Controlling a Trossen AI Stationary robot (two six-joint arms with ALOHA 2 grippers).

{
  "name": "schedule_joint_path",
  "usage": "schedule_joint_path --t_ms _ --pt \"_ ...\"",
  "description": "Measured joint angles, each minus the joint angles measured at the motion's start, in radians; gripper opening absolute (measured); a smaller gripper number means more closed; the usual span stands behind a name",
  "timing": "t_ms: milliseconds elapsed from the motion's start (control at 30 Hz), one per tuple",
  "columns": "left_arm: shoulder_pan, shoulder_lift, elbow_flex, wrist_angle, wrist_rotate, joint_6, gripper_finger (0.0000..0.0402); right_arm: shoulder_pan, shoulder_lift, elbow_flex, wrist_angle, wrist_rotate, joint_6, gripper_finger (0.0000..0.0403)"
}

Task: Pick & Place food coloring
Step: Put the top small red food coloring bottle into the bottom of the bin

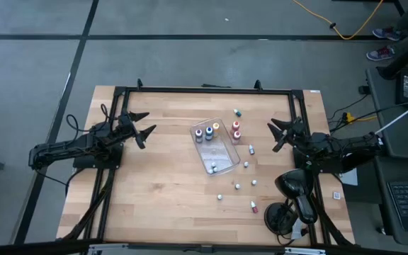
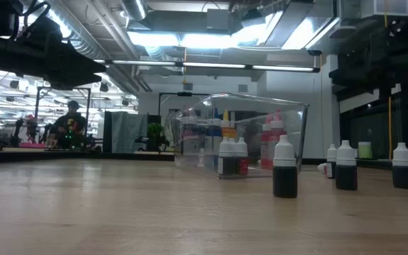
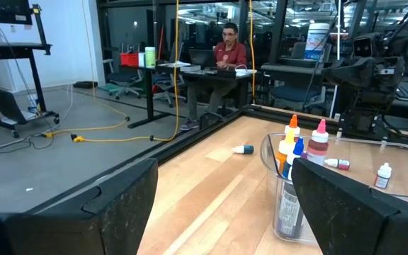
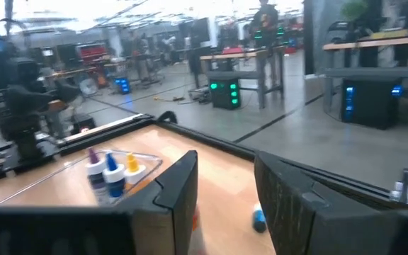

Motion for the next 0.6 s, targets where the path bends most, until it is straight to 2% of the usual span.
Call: schedule_joint_path --t_ms 67,167,233,367,500,600 --pt "0.000 0.000 0.000 0.000 0.000 0.000 0.0320 -0.001 0.000 0.000 0.013 -0.011 -0.013 0.0142" --pt "0.000 0.000 0.000 0.000 0.000 0.000 0.0320 -0.006 -0.003 0.000 0.039 0.033 -0.016 0.0142" --pt "0.000 0.000 0.000 0.000 0.000 0.000 0.0320 -0.005 -0.003 0.000 0.024 0.026 0.060 0.0142" --pt "0.000 0.000 0.000 0.000 0.000 0.000 0.0320 -0.007 -0.002 0.000 0.009 -0.032 0.056 0.0142" --pt "0.000 0.000 0.000 0.000 0.000 0.000 0.0320 -0.006 0.010 0.057 0.004 -0.201 -0.047 0.0151" --pt "0.000 0.000 0.000 0.000 0.000 0.000 0.0320 -0.007 0.048 0.141 -0.035 -0.190 -0.031 0.0175"
